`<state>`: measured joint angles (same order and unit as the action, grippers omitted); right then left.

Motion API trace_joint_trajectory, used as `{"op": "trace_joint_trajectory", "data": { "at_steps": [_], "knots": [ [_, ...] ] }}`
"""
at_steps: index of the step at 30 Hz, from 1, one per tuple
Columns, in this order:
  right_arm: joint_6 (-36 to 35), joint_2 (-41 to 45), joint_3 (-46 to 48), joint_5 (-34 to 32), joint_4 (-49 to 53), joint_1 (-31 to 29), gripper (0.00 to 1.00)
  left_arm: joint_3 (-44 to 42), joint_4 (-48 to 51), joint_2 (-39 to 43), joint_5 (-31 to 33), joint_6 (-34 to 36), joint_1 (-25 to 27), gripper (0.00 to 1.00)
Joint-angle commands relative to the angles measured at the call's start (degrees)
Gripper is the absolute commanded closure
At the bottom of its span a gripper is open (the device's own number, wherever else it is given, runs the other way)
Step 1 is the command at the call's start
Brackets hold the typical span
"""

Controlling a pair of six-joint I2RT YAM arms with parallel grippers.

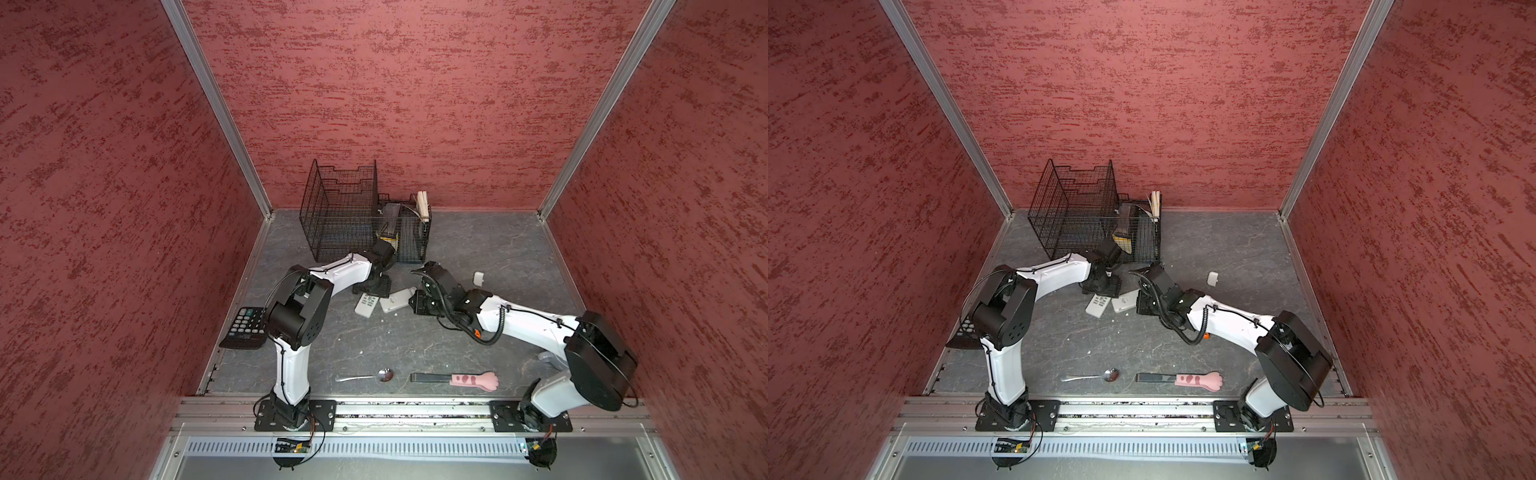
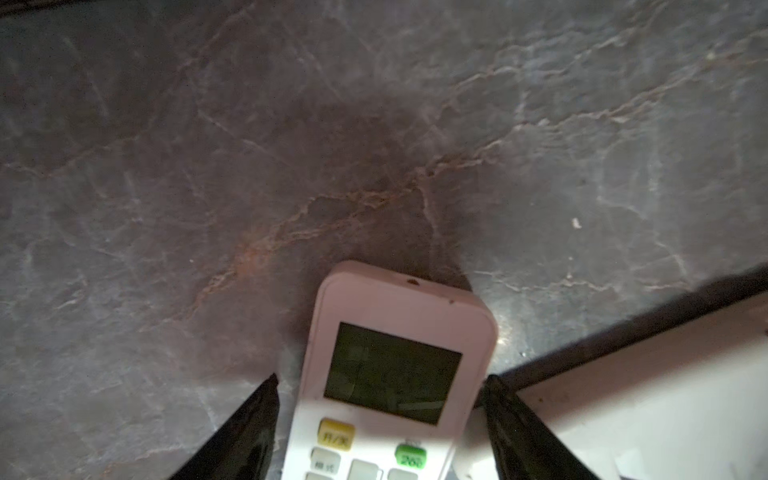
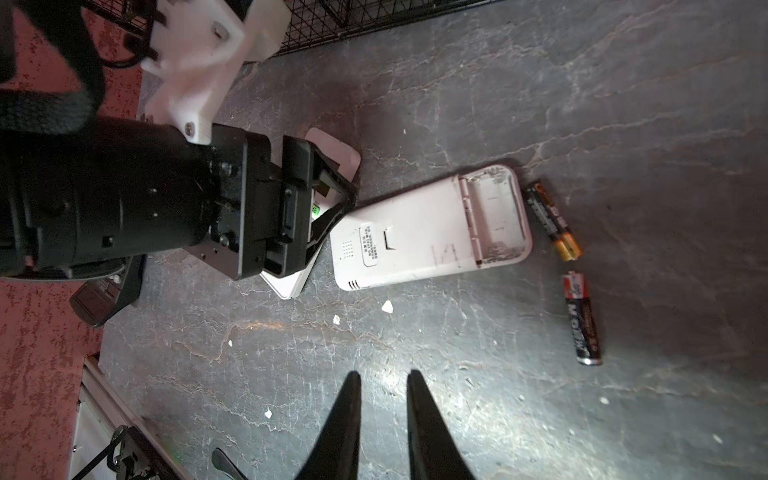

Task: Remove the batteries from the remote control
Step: 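Grasp the large white air-conditioner remote with the left gripper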

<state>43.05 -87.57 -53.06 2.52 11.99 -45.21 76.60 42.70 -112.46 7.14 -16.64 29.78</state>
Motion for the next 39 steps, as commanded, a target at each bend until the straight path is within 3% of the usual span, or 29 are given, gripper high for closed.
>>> {"op": "trace_joint_trajectory", "data": {
  "at_steps": [1,4,11,15,25,34,39],
  "knots": [
    [0.50,0.27,0.63,-1.99,0.22,0.12,0.77,-0.88,0.92,-0.70,1.80,-0.11,-0.42,0.24],
    [0.71,0.21,0.71,-2.08,0.05,0.12,0.78,-1.95,0.90,-0.49,2.34,-0.32,-0.55,0.28],
    [0.77,0.68,1.11,-2.52,0.08,0.19,0.78,-4.16,-0.38,-0.32,2.72,-0.97,-0.75,0.56],
    [0.15,1.08,1.83,-0.90,-0.82,0.18,0.77,-6.14,-1.90,2.30,1.48,-2.78,-1.28,0.65],
    [-0.59,3.99,7.84,7.08,-14.35,-0.23,0.65,-12.99,-5.98,17.90,-5.26,-9.94,-3.42,0.68],
    [1.69,0.90,6.10,6.59,-23.26,-5.89,0.60,-19.67,-15.00,28.41,-14.67,-21.93,-2.81,0.71],
    [3.10,-0.16,5.21,6.18,-27.11,-7.23,0.59,-19.87,-16.37,29.99,-17.08,-23.79,-2.56,0.71]
  ]
}}
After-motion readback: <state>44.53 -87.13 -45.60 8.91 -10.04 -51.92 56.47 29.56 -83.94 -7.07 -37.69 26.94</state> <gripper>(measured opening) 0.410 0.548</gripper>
